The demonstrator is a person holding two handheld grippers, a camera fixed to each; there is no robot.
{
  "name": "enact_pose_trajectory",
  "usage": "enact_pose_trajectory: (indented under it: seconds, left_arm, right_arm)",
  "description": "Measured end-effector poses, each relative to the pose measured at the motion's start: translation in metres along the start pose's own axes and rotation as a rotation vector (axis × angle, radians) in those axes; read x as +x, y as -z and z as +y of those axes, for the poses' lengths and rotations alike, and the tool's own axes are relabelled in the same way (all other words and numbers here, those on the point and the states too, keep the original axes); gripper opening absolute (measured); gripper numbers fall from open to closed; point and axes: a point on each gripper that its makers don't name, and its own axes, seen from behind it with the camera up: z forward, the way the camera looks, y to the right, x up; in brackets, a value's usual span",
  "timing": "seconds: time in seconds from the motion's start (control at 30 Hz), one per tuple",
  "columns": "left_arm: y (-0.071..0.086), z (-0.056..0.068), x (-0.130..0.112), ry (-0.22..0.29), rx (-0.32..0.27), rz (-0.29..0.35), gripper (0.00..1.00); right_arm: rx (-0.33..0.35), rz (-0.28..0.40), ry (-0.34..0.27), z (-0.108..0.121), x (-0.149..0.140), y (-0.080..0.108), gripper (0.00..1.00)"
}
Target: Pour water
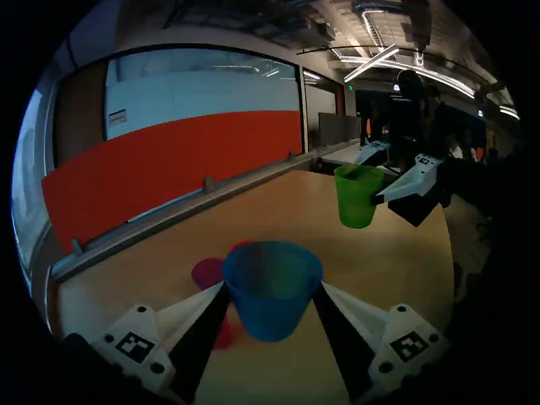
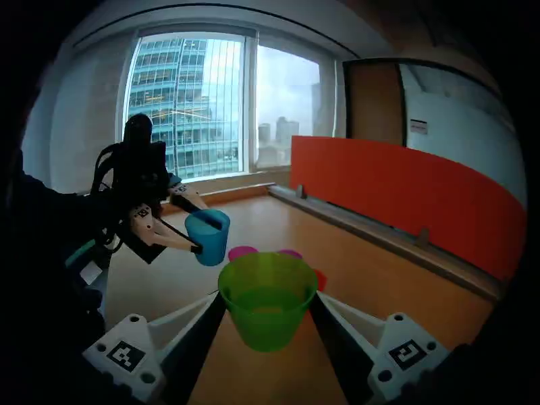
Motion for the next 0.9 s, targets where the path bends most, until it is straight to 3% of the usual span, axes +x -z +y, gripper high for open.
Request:
enact_pose_trajectory:
  seconds: [0.4,0.9]
  left_arm:
    - [-0.012,0.012,-0.038,-0.033,-0.058,-0.148,0.85]
    - [-0.029,0.019,-0.080,-0.091,-0.113,-0.303,0.85]
  right_arm:
    - [0.024,-0.108,0.026,0.000,-0.030,-0.008,0.89]
    - [0.055,-0.213,0.042,-0.002,-0.066,-0.026,0.89]
